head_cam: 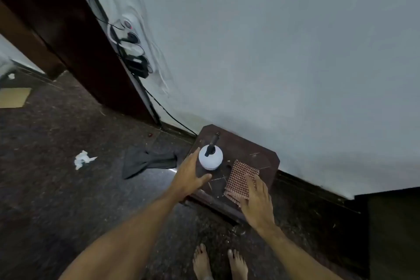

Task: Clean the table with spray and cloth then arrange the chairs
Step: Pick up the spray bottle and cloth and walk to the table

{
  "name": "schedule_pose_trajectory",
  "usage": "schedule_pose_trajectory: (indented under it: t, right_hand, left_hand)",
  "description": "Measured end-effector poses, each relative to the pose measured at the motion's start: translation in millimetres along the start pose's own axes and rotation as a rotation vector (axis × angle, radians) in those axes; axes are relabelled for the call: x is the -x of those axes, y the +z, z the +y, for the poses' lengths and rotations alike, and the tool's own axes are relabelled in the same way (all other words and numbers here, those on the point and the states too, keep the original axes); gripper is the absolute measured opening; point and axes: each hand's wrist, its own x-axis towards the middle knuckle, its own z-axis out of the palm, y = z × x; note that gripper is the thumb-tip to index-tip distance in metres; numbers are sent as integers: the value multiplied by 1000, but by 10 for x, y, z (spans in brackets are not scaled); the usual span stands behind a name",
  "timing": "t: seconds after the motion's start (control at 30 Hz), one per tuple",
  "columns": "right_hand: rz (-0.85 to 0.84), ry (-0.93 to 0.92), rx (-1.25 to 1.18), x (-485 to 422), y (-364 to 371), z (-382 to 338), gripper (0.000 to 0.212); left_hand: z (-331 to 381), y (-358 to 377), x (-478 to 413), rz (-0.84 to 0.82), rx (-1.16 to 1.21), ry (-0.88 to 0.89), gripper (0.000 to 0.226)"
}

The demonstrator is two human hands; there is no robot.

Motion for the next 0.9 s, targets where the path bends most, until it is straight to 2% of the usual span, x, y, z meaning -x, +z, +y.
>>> schedule_pose_trajectory:
  t: [0.13, 0.2, 0.37, 0.43, 0.5, 0.57, 0.73, 0.9]
  right_hand:
    - [-38, 34, 17, -416, 376, 144, 75]
    - [-81, 33, 72, -539, 573, 187, 78]
    - [-50, 23, 240, -677, 749, 212, 78]
    - [31, -18, 262, -736, 788, 235, 74]
    - [135, -59, 221, -822, 803, 321, 64]
    - [148, -86, 141, -868, 724, 366, 56]
    - [185, -143, -28, -770, 449, 300, 58]
    - [146, -214, -155, -373, 7, -126, 55]
  left_hand:
    - [-109, 250, -568, 32, 198, -3, 114]
    - [-55, 360, -743, 48, 326, 49, 107]
    - [-44, 549, -1073, 194, 474, 161, 82]
    - [-76, 629, -1131, 269, 524, 179, 71]
    - [-52, 662, -1131, 361, 551, 220, 55]
    - [32, 626, -1073, 412, 597, 252, 44]
    - [155, 398, -689, 472, 629, 197, 43]
    - [487, -141, 85, 568, 735, 34, 38]
